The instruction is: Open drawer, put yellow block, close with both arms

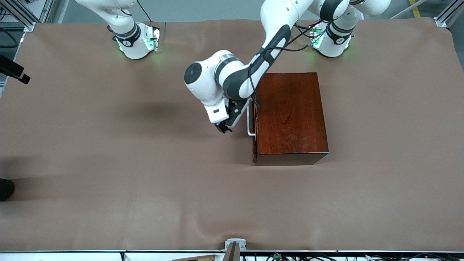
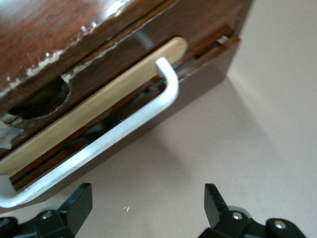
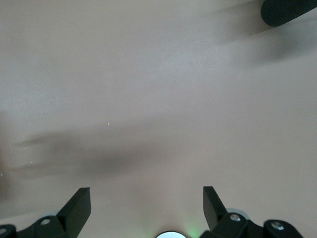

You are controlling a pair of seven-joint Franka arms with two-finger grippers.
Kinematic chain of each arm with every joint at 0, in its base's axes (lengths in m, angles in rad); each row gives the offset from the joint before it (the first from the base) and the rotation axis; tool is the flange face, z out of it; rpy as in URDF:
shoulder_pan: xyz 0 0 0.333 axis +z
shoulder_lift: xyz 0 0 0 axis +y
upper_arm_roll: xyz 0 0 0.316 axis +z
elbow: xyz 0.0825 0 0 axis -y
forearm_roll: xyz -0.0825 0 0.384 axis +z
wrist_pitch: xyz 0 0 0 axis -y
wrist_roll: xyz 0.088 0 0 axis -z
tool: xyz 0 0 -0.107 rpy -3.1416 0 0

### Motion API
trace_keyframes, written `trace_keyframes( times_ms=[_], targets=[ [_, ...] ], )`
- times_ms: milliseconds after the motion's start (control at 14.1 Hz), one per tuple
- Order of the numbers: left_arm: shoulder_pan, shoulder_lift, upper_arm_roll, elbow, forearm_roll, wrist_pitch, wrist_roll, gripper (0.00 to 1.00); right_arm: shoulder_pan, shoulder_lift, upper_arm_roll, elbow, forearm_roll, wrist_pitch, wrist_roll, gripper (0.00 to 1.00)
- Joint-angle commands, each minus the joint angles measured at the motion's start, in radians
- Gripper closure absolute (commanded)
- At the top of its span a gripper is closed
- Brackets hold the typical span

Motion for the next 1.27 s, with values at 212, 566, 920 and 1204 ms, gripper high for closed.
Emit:
trace_keyframes(
  times_ms=[212,566,920,1204],
  targets=[
    [0.009,-0.147,0.001,-0.017,0.021,-0.017,0.225,0.00,-0.002,0.010,0.011,0.025,0.000,-0.009,-0.010,0.00],
    [0.097,-0.267,-0.001,-0.021,-0.011,-0.094,0.456,0.00,-0.004,0.010,0.011,0.025,0.002,-0.009,-0.010,0.00],
    [0.190,-0.370,-0.001,-0.063,-0.042,-0.127,0.685,0.00,0.005,0.010,0.011,0.025,0.002,-0.008,-0.010,0.00],
    [0.272,-0.465,-0.001,-0.140,-0.044,-0.134,0.855,0.00,0.005,0.004,0.011,0.032,0.003,-0.019,-0.008,0.00]
  ],
)
